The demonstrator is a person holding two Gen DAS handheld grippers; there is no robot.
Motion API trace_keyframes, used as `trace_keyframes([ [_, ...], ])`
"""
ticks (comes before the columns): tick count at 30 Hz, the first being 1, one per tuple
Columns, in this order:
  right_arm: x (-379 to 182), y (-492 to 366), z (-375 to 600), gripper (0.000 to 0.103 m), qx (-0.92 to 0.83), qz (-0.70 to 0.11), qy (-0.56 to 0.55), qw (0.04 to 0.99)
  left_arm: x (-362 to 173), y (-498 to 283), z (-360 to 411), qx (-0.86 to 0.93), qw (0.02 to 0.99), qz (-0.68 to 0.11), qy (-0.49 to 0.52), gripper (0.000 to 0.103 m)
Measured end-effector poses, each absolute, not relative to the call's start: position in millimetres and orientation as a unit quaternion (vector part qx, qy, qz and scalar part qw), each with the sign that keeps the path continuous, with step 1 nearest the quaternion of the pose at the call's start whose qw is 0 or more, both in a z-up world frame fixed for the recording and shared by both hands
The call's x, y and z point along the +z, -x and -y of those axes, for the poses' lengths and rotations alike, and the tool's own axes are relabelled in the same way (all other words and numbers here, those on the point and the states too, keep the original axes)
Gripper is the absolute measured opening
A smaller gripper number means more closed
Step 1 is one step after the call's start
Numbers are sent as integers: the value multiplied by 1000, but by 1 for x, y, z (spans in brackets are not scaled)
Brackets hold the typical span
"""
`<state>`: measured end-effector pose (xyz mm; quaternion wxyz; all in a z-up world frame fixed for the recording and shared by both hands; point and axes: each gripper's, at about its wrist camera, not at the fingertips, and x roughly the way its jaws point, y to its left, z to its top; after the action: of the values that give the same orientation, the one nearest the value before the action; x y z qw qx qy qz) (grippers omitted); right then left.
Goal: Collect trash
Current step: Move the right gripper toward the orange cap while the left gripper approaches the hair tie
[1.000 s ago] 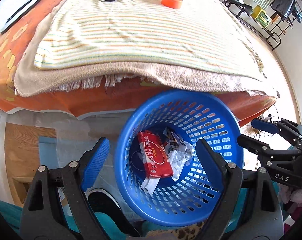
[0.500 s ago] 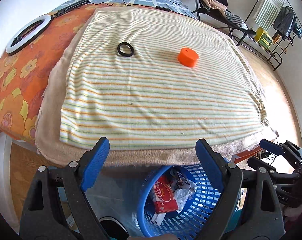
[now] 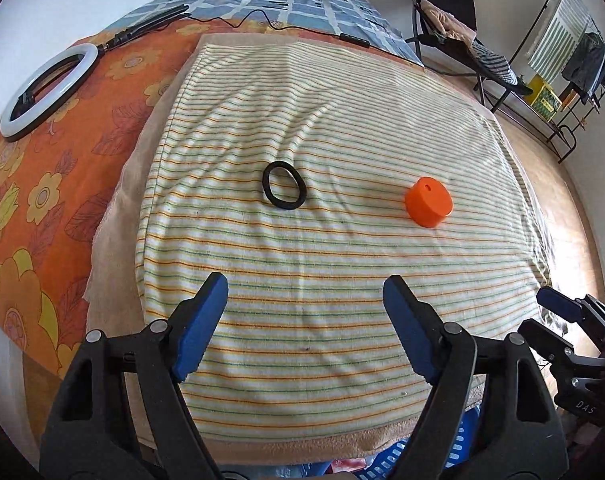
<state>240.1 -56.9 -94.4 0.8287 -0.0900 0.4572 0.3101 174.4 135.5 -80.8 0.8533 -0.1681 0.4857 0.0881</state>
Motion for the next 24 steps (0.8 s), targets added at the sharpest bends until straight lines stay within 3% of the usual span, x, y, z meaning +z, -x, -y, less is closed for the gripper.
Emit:
trace_keyframes([
  [9, -99, -278, 26, 56, 306, -450, 96, 833, -98, -217, -160, 92, 848, -495, 167, 64],
  [18, -116, -300, -4, 56, 300, -456, 118, 830, -108, -243, -166, 89, 849, -498, 155, 63],
  [21, -123, -307, -8, 56, 296, -462, 118, 827, -114, -251, -167, 86, 845, -506, 152, 53],
  [24, -128, -313, -12, 56, 295, -469, 114, 825, -119, -254, -167, 89, 844, -507, 149, 53],
])
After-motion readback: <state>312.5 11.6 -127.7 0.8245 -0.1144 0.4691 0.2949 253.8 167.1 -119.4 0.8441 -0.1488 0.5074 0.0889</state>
